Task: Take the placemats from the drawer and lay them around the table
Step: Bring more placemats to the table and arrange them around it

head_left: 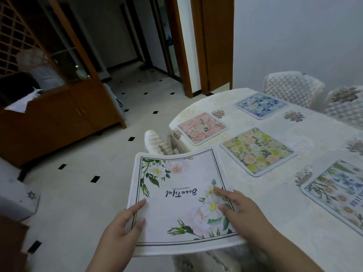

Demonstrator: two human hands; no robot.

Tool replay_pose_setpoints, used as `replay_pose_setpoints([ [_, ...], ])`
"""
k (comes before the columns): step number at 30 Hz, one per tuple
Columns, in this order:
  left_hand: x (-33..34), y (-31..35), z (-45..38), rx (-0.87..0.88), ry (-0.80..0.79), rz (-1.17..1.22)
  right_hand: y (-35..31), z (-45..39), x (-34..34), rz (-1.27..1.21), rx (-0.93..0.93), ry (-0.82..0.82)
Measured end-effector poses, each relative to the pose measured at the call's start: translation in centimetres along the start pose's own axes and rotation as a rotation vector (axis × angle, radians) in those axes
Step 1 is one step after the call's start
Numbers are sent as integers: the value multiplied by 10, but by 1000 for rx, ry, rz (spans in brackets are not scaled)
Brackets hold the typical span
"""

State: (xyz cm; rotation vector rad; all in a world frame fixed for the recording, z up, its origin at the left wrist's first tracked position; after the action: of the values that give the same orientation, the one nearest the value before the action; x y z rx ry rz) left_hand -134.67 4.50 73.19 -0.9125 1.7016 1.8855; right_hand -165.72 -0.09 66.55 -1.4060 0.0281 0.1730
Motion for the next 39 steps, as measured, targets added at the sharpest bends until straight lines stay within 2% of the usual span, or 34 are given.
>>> replay_pose_setpoints([
  [7,19,-15,-59,34,-133,38,6,-15,2,8,37,134],
  [15,39,-29,-142,220,-424,116,1,7,26,51,144,454],
  [23,48,-19,-197,473,-682,76,7,41,77,0,204,760],
  [32,103,20,-227,538,-842,29,14,44,64,-51,209,907],
  [39,148,54,-252,475,-886,42,38,9,17,-145,218,967],
])
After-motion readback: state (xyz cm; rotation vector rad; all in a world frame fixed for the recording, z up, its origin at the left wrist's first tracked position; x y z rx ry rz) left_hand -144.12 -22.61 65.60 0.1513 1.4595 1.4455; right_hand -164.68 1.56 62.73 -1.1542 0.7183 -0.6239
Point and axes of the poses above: each hand's wrist, its own z-axis away from the middle knuckle, its own x-axis out of the palm, y = z × x, the point moved 4 cm from there along -z, towards the middle knuckle, and after that the axes turned 13 degrees about -z, right-handed, at the moved point
